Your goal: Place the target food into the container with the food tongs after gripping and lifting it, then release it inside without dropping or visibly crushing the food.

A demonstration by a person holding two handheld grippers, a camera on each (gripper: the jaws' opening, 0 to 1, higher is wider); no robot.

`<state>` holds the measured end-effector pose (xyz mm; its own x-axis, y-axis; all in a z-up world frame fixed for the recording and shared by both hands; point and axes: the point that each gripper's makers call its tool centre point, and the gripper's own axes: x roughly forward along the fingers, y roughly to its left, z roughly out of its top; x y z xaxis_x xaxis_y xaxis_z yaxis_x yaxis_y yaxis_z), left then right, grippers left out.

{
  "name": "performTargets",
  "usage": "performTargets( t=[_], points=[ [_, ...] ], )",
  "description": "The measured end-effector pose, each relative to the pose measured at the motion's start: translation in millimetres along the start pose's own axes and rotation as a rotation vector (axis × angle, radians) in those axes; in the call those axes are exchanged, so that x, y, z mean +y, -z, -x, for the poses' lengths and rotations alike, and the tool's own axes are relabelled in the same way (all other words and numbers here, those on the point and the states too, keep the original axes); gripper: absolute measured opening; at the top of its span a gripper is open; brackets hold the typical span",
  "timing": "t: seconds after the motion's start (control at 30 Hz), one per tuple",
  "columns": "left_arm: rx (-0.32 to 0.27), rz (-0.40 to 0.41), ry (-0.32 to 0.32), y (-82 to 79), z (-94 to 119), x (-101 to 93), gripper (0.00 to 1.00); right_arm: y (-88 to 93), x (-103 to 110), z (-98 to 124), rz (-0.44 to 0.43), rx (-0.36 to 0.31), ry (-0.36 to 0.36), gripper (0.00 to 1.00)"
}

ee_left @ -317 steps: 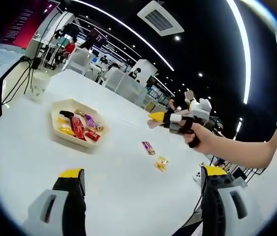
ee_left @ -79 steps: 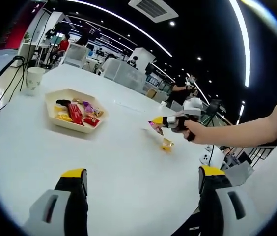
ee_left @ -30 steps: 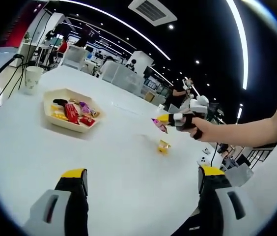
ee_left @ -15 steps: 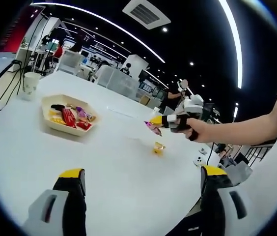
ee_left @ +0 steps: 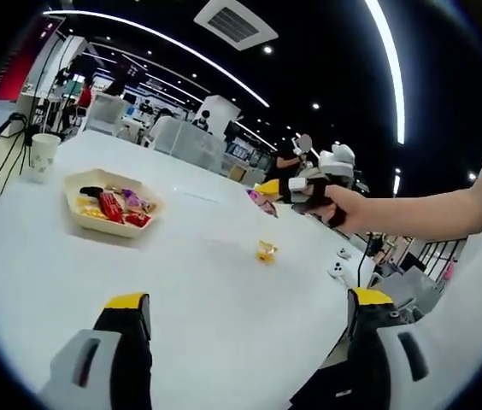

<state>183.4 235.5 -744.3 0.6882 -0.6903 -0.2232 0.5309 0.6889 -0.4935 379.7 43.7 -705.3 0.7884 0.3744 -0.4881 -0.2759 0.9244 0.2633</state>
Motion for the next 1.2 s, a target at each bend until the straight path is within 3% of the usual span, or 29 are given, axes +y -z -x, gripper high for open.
performTargets(
  t=[0.27,0.37,0.43,0.53,0.63,0.83,1.2],
  points=[
    [-0.039,0.01,-0.005,-7.1,16.0,-1.2,0.96,-5.8,0.1,10.1,-0.037,-0.041,0.023,0.22],
    [-0.012,-0.007,-0.015,-2.6,16.3,-0.1,0.96,-9.4,0.1,10.3,-0.033,-0.038,0.02,0.22],
    [-0.065,0.008,-0.027,-12.8,20.0,1.2,0.96,-15.1,0.4,9.7,-0.028,-0.053,0.016,0.22],
    [-0.057,-0.011,-0.043,-9.6,23.5,7.4,0.97,-19.0,2.7,7.5,-0.051,-0.073,0.01,0.22],
    [-0.047,-0.014,-0.069,-6.4,28.6,15.7,0.96,-16.5,18.2,7.7,-0.043,-0.07,-0.01,0.22],
    [-0.095,-0.02,-0.102,-16.6,40.7,22.6,0.96,-11.9,38.8,4.3,-0.021,-0.055,-0.035,0.22],
    [-0.122,-0.06,-0.144,-29.9,48.7,36.1,0.96,-26.3,68.9,-2.8,-0.007,-0.056,-0.094,0.22]
  ],
)
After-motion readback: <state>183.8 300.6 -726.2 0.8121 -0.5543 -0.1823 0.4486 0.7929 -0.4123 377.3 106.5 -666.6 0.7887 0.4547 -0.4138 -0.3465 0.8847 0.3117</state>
